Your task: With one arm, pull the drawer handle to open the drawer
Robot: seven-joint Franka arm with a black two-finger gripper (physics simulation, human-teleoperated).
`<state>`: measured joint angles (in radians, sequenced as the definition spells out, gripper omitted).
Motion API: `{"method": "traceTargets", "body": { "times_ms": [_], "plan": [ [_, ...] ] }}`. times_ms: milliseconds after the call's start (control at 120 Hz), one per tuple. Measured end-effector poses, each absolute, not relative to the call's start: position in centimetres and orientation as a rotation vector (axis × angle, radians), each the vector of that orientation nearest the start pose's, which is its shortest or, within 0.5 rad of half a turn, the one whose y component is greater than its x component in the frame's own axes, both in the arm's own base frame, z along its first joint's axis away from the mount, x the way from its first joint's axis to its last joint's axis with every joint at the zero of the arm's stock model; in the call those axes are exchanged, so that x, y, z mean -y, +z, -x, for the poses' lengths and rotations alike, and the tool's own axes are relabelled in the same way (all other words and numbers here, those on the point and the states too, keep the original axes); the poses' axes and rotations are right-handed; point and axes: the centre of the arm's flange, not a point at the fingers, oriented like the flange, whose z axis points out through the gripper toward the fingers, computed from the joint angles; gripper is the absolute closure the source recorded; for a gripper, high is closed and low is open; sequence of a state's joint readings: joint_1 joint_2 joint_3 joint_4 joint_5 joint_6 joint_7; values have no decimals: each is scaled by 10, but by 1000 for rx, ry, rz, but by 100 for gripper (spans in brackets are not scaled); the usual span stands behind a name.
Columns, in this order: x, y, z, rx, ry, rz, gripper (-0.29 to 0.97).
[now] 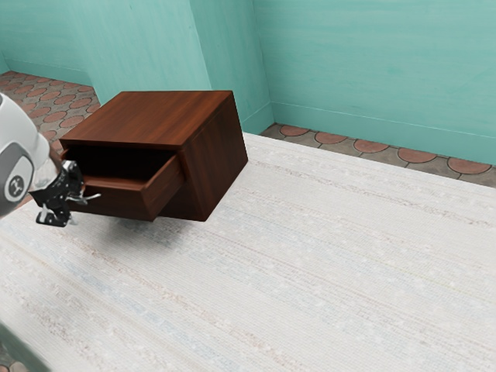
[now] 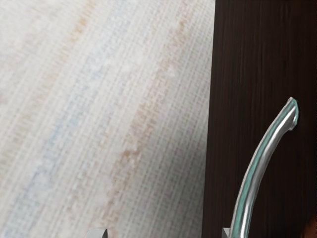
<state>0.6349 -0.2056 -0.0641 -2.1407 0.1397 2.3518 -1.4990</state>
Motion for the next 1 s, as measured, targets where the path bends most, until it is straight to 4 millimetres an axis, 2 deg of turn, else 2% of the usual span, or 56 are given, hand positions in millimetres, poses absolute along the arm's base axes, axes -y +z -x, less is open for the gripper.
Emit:
{"method": "traceTargets", "body": {
  "times_ms": [525, 1000],
  "plan": [
    [-276, 534, -414, -2516, 671, -1611, 48],
    [-279, 533, -403, -2505, 679, -1652, 47]
  ]
}}
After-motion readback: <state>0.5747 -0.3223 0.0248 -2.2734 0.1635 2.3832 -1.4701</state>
